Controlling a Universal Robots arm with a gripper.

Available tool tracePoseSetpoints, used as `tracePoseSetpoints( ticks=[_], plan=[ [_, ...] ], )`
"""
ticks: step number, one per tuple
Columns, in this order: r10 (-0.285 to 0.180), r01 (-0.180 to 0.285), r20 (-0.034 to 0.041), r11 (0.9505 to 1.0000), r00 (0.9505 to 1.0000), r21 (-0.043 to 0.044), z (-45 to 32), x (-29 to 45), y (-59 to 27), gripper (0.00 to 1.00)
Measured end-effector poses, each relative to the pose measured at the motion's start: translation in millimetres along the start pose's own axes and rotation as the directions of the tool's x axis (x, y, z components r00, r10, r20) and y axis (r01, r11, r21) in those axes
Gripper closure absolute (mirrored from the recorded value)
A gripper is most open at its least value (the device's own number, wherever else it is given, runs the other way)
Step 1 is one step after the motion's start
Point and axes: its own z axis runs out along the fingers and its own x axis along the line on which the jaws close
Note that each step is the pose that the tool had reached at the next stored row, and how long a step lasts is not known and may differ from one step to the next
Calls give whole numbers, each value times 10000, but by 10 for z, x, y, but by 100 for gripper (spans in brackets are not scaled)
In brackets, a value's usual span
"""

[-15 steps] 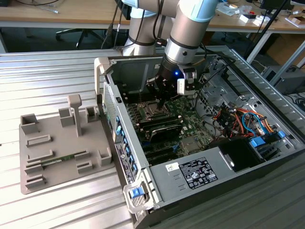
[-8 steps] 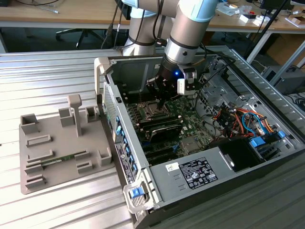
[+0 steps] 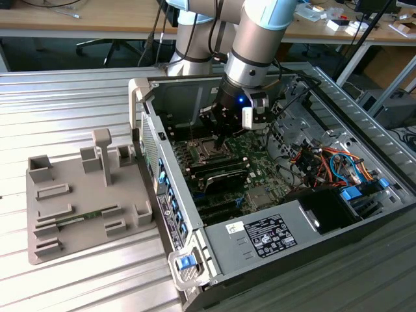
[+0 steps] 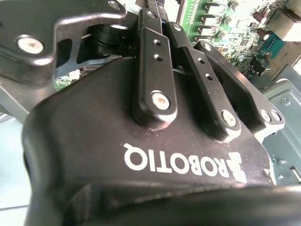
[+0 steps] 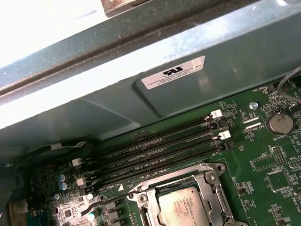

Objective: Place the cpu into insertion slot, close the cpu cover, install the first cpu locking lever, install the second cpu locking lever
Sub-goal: 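Install the first cpu locking lever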

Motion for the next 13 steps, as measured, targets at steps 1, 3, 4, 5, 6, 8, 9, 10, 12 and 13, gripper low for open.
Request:
tracePoseSetpoints(
  ticks=[1,3,4,5,6,8,9,10,12,13],
  plan=[
    [-13,13,1,10000,10000,0,0,0,0,90],
    [-29,29,3,10000,10000,2,0,0,0,90],
    [-35,35,3,10000,10000,1,0,0,0,90],
    [-42,42,3,10000,10000,2,0,0,0,90],
    [-48,48,4,10000,10000,2,0,0,0,90],
    [-67,67,5,10000,10000,3,0,0,0,90],
    [-74,74,6,10000,10000,3,0,0,0,90],
    [-81,81,6,10000,10000,4,0,0,0,90],
    [-93,93,7,10000,10000,5,0,0,0,90],
    [-99,99,8,10000,10000,5,0,0,0,90]
  ],
)
